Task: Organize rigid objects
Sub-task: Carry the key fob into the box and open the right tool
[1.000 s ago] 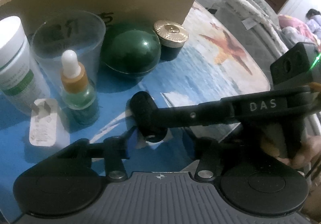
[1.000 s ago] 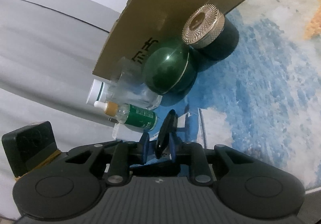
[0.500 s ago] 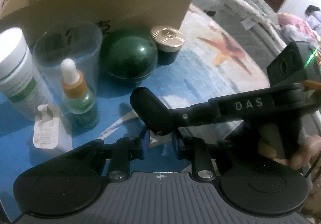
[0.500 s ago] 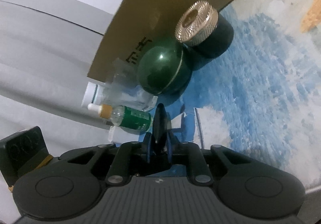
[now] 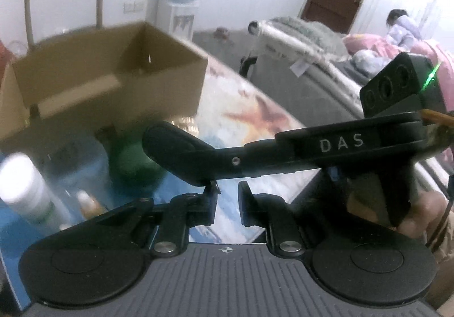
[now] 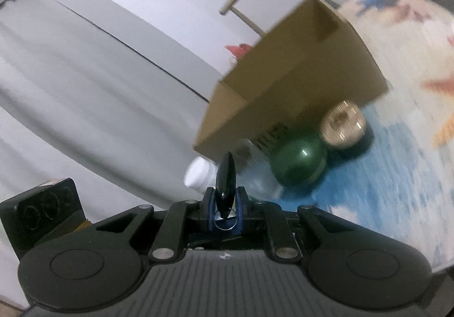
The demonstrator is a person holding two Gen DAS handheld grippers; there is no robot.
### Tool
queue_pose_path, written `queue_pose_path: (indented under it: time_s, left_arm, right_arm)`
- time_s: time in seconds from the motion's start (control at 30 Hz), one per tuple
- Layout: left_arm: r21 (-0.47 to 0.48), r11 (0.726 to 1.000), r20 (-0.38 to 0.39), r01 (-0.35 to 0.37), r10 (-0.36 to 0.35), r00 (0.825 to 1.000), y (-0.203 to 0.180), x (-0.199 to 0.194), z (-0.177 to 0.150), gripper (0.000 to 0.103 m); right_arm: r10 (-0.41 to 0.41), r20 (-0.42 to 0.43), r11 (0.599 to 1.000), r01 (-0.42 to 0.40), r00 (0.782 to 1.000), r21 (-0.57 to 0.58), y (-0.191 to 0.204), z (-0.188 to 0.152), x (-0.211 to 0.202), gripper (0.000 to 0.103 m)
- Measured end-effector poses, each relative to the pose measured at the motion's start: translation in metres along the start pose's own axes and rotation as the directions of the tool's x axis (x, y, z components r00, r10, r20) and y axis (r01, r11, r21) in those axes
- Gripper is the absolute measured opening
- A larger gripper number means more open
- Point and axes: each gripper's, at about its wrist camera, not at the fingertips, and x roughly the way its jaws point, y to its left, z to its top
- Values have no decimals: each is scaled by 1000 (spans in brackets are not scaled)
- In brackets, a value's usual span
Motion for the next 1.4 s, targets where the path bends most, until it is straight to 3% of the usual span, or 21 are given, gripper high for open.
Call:
queue_pose_path:
  time_s: [0.17, 0.3, 0.47, 0.6, 0.73, 0.87, 1.0, 1.1, 1.4]
  left_arm:
    - [22, 998, 52, -53, 52, 997, 11, -15, 28, 15]
    - [-13, 997, 64, -71, 72, 995, 43, -21, 61, 15]
    - [-110, 987, -29, -118, 115, 993, 109, 6, 105, 15]
    - [-178, 969, -121, -173, 153, 981, 164, 48, 132, 15]
    - [-246, 942, -197, -228, 182, 963, 208, 78, 143, 16]
    - [-245, 928, -218, -281, 229, 949, 223, 92, 143, 19]
    - [-267, 925, -211, -272, 219, 953, 227, 92, 141, 22]
    - [-262, 925, -196, -273, 226, 954, 223, 84, 142, 23]
    - [-228, 946, -22, -232, 233, 972, 184, 14, 143, 45]
  right_arm:
    - [30, 7, 997, -30, 1000, -65, 22, 34, 19, 16]
    - [35, -34, 995, -38, 999, -92, 32, 76, 62, 16]
    - [-23, -141, 999, 16, 990, -48, 19, 131, 146, 16]
    - [-93, -240, 996, 90, 966, -21, 2, 168, 223, 16]
    - [-144, -312, 989, 149, 939, -8, -12, 186, 276, 16]
    - [-216, -359, 973, 232, 908, 0, -30, 195, 311, 19]
    - [-251, -379, 961, 276, 890, 12, -43, 194, 317, 20]
    - [-251, -368, 961, 277, 896, 21, -41, 194, 306, 20]
    - [-162, -216, 987, 159, 963, -30, 9, 201, 207, 20]
